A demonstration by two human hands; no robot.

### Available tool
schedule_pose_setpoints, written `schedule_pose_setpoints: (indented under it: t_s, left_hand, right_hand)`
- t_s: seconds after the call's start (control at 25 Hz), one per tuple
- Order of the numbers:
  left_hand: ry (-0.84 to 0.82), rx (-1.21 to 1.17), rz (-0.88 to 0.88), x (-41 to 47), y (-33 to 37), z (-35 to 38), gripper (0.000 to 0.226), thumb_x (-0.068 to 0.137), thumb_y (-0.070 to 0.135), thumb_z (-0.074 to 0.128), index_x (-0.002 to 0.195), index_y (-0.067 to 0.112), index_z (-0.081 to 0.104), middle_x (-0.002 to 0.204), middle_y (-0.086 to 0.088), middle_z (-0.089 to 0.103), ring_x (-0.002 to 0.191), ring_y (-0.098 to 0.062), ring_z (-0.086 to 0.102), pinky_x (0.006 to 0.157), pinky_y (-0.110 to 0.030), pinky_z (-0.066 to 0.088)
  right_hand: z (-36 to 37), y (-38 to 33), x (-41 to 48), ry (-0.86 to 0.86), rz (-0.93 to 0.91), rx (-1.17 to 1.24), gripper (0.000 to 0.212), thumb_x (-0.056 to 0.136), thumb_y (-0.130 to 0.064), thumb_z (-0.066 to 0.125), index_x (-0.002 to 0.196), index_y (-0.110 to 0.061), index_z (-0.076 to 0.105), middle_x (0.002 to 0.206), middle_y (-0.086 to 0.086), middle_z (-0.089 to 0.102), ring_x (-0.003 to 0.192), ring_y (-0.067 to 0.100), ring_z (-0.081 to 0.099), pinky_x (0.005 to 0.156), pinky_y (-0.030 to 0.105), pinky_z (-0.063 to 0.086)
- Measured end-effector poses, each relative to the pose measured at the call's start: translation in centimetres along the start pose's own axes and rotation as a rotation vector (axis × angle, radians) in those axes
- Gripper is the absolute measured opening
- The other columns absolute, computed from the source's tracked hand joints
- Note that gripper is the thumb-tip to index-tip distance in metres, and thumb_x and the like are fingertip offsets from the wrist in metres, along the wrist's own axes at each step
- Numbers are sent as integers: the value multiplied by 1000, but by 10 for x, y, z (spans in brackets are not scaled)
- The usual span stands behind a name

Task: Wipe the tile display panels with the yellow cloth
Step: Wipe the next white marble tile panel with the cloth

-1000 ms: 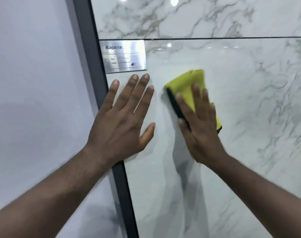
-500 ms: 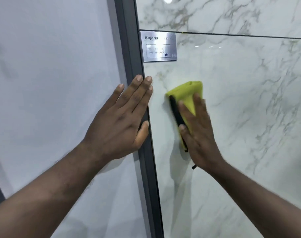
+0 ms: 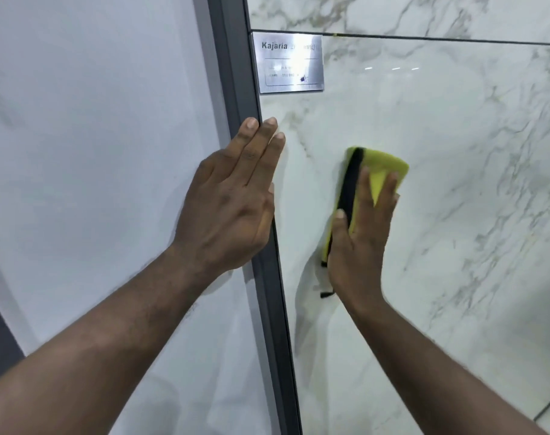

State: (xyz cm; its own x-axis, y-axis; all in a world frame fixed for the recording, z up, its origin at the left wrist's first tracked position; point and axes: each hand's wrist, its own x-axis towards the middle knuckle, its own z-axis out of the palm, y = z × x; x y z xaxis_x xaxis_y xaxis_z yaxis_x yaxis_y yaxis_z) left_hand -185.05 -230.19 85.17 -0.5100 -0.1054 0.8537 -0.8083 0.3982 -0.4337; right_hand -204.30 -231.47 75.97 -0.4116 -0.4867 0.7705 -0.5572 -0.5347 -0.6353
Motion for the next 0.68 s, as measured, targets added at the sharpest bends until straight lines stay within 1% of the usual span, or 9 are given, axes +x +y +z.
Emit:
schedule_pose_setpoints:
  t_s: [0.04,0.08,0.2,0.28,0.36,0.44,0.48,0.6,0.68]
  left_hand:
    - [4,19,-21,0,3,1,58,109,16,38,165,2,40,173,-14,36,163,-32,29,125,-52,35]
    - [13,32,-47,0,8,1,56,112,20,36,165,2,40,173,-14,37,163,-33,30,128,-53,31]
    - [19,89,-126,1,23,6,58,116,33,28,165,4,42,173,-15,37,163,-35,29,130,-56,26]
    - [-28,200,-152,2,34,14,60,116,38,30,167,8,40,175,-17,31,164,-37,24,134,-54,17]
    - [-82,297,-125,3,45,24,61,116,39,35,169,8,34,177,-18,24,165,-36,19,135,-50,9]
    - [-105,355,-91,5,51,29,63,117,38,40,169,3,31,178,-18,21,165,-35,17,135,-51,7]
    - [-105,392,-95,8,54,31,63,116,37,41,168,2,31,178,-18,20,165,-35,17,135,-52,7]
    - [-112,434,-135,11,70,36,60,115,31,42,166,0,33,178,-18,20,166,-36,17,135,-54,10]
    - [-134,431,-133,15,81,42,61,115,28,42,168,1,31,178,-18,21,166,-36,18,136,-54,10]
  right_hand:
    - [5,-7,5,44,91,34,71,108,-20,46,169,-38,17,177,-7,-12,165,21,-10,131,55,5]
    - [11,-16,0,27,96,24,72,108,-19,47,169,-39,15,178,-6,-13,165,23,-10,130,55,5]
    - [11,0,-53,-195,-248,-113,69,113,-19,46,168,-43,12,178,-6,-12,165,24,-10,130,57,5]
    - [-8,33,-56,-218,-362,-208,65,113,-25,48,167,-43,17,179,-4,-6,165,25,-1,129,59,17]
    - [-20,53,-22,-109,-247,-231,64,111,-32,49,168,-40,20,179,-1,-3,165,28,6,124,58,28]
    - [-24,51,15,-48,-107,-184,65,111,-34,49,168,-40,20,179,0,-3,164,29,8,118,55,30]
    - [-25,48,24,-44,-130,-186,65,111,-35,50,168,-41,19,179,0,-3,164,29,8,116,55,30]
    - [-32,65,9,-189,-393,-240,66,110,-31,52,167,-44,22,179,-4,-3,165,28,5,115,58,31]
    - [-43,95,-6,-263,-522,-248,65,108,-30,54,165,-45,27,179,-6,3,165,27,9,116,59,33]
